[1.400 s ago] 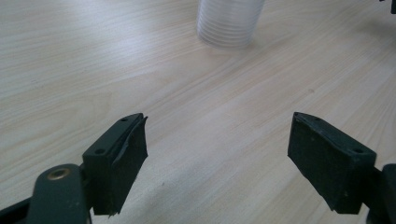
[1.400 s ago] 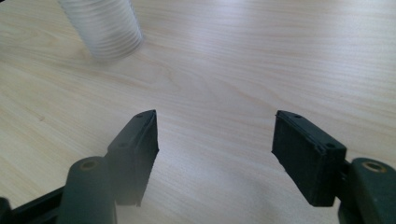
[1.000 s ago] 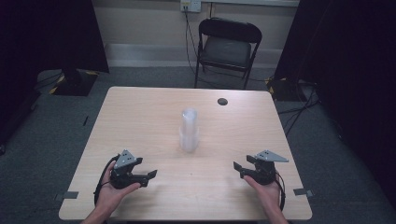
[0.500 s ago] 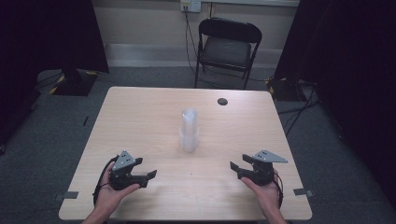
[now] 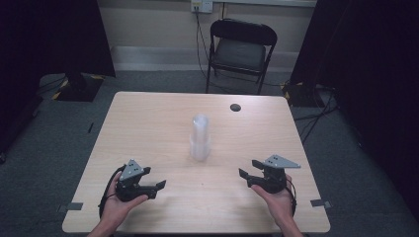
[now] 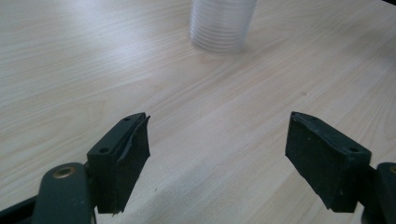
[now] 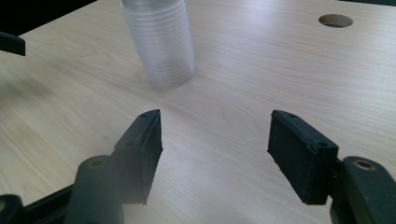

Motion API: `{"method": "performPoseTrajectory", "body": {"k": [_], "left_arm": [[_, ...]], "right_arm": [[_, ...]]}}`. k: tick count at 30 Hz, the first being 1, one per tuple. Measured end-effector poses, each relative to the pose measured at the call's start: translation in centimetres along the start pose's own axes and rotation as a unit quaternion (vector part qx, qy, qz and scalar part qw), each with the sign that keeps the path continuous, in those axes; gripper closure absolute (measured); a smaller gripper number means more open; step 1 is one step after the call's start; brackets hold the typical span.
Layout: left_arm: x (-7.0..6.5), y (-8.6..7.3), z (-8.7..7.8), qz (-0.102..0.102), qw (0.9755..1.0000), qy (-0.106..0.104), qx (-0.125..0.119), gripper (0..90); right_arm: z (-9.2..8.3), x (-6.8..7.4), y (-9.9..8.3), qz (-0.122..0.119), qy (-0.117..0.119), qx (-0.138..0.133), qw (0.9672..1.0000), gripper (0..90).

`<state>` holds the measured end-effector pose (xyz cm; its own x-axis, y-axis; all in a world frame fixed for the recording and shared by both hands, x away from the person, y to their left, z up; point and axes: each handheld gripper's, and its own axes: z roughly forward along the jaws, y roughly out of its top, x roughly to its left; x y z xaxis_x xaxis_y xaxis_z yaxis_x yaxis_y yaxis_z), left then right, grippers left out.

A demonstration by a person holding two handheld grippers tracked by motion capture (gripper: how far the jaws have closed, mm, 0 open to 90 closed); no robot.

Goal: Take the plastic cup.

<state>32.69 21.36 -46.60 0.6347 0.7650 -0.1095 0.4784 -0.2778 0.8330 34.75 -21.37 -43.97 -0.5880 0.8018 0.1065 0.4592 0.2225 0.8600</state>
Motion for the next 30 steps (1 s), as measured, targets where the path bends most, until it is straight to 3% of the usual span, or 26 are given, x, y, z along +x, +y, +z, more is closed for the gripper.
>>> {"method": "performPoseTrajectory", "body": {"k": [9,17,30], "left_arm": [[0.1,-0.1,0.0,0.002,1.0,0.006,0.001,21.4],[0.0,0.0,0.0,0.0,1.0,-0.001,-0.003,21.7],[0.1,0.1,-0.1,-0.001,1.0,0.0,-0.006,22.5]], "right_arm": [[0.8,0.3,1.4,-0.009,0.012,-0.003,0.9999,29.6],[2.1,0.7,2.8,-0.013,0.031,-0.011,0.9994,27.4],[5.2,2.6,6.7,-0.033,0.053,-0.031,0.9976,20.2]]}}
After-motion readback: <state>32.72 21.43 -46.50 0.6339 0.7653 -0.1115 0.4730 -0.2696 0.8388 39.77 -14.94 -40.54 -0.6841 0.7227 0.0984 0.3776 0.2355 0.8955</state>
